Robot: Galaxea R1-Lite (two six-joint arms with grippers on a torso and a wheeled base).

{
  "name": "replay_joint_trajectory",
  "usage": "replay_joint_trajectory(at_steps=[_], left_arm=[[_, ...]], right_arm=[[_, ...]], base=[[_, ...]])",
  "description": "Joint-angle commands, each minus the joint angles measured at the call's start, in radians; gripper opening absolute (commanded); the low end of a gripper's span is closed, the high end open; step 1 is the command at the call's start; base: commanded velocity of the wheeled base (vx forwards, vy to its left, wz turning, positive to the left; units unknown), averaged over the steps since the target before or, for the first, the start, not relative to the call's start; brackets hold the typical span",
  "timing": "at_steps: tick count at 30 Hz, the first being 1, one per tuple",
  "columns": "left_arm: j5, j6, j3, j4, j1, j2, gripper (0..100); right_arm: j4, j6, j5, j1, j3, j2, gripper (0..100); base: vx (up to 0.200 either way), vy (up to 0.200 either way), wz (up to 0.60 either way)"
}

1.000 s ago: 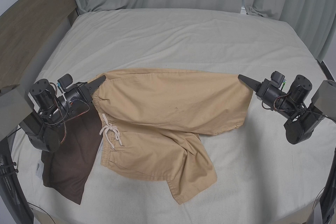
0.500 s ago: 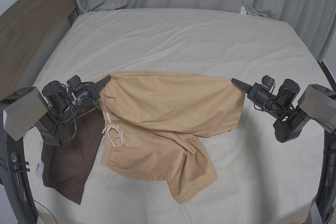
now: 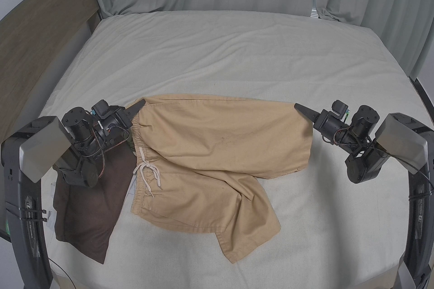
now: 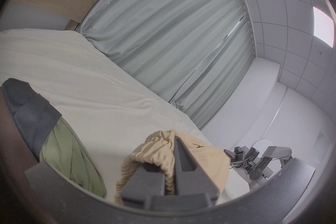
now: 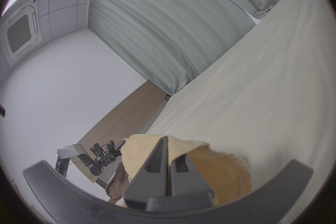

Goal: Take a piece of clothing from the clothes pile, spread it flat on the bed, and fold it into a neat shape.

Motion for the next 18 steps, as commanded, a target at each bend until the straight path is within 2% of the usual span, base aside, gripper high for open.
replay_joint_trajectory(at_steps=[1,3,4,9,18], left_arm=[[0.001,-0.010,-0.036,0.003,-0.004,0.023,100],[0.001,-0.013,-0.050,0.010,-0.004,0.025,100],[-0.001,-0.037,-0.070,0.035,-0.007,0.029,100],[0.017,-0.131,-0.102,0.096,-0.010,0.043,100],[0.087,-0.131,-0.065,0.152,-0.002,0.029,100]], right_arm=[[0.000,0.000,0.000,-0.008,-0.039,0.033,0],[0.000,0.000,-0.001,-0.009,-0.055,0.039,0],[0.001,0.001,-0.006,-0.013,-0.100,0.057,100],[0.000,-0.002,-0.044,-0.023,-0.138,0.099,100],[-0.004,-0.028,-0.044,-0.016,0.087,-0.046,100]], base=[[0.000,0.000,0.00],[0.000,0.000,0.00],[0.000,0.000,0.00],[0.000,0.000,0.00],[0.000,0.000,0.00]])
